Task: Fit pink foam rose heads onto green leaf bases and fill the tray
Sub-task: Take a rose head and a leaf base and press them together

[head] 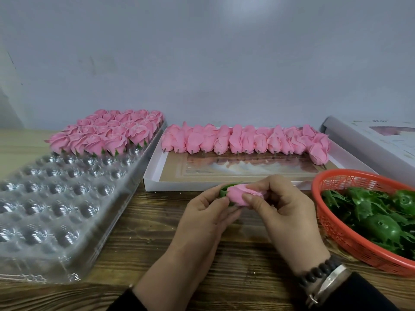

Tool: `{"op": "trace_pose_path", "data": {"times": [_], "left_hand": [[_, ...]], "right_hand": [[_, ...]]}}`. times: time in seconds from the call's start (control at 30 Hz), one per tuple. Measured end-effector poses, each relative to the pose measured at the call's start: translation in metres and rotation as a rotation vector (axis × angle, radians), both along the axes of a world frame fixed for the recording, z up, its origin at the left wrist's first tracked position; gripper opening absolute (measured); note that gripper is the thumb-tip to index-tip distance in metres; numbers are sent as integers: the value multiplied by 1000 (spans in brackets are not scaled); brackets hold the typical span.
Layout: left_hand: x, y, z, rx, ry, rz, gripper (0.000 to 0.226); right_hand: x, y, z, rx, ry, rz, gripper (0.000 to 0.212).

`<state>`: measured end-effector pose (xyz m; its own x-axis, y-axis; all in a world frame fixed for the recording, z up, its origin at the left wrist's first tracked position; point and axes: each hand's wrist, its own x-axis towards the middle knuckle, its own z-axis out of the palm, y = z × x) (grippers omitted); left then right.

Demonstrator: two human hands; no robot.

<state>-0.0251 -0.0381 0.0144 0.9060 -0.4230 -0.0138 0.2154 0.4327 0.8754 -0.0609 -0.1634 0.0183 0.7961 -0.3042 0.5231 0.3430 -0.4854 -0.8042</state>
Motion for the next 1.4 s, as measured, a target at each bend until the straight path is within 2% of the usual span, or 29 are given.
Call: {"op": "trace_pose_path", "data": {"times": [0.13, 0.33, 0.43, 0.5, 0.6, 0.77, 0.87, 0.97, 1.1, 1.2, 1.23, 1.3, 1.33, 1.4], "left_hand": [[-1, 1, 0, -2, -21, -61, 32], [-5, 2, 0, 160, -233, -57, 37], [-2, 5, 1, 351, -368, -102, 40], [0, 8, 0, 563, -460, -10, 41], [3, 11, -3, 840, -583, 163, 41], [0, 9, -1, 919, -594, 213, 24], [-4, 6, -1, 871, -545, 137, 21], [-7, 3, 0, 849, -560, 78, 14], [-9, 3, 3, 713, -541, 57, 23], [-7, 5, 5, 639, -510, -19, 23], [-7, 6, 7, 560, -467, -36, 23], [-5, 6, 8, 392, -313, -34, 10], [-4, 7, 8, 323, -228, -3, 14], [0, 7, 7, 148, -69, 83, 16]], "right_hand": [[-1, 1, 0, -120, -20, 12, 29], [2, 0, 0, -156, -38, -20, 29], [2, -2, 0, -142, -22, -24, 33], [1, -1, 0, -132, -3, -4, 35], [-2, 1, 4, -100, 12, 54, 25], [-9, 6, 11, -46, 69, 211, 25], [-9, 6, 12, -157, 100, 267, 22], [-10, 6, 15, -382, 94, 300, 20], [-11, 9, 19, -519, 55, 315, 14], [-14, 11, 20, -489, 7, 302, 4], [-15, 12, 20, -435, -15, 285, 8], [-17, 11, 19, -267, -85, 207, 26], [-17, 9, 18, -200, -124, 146, 29], [-15, 8, 14, -122, -149, 47, 22]]}}
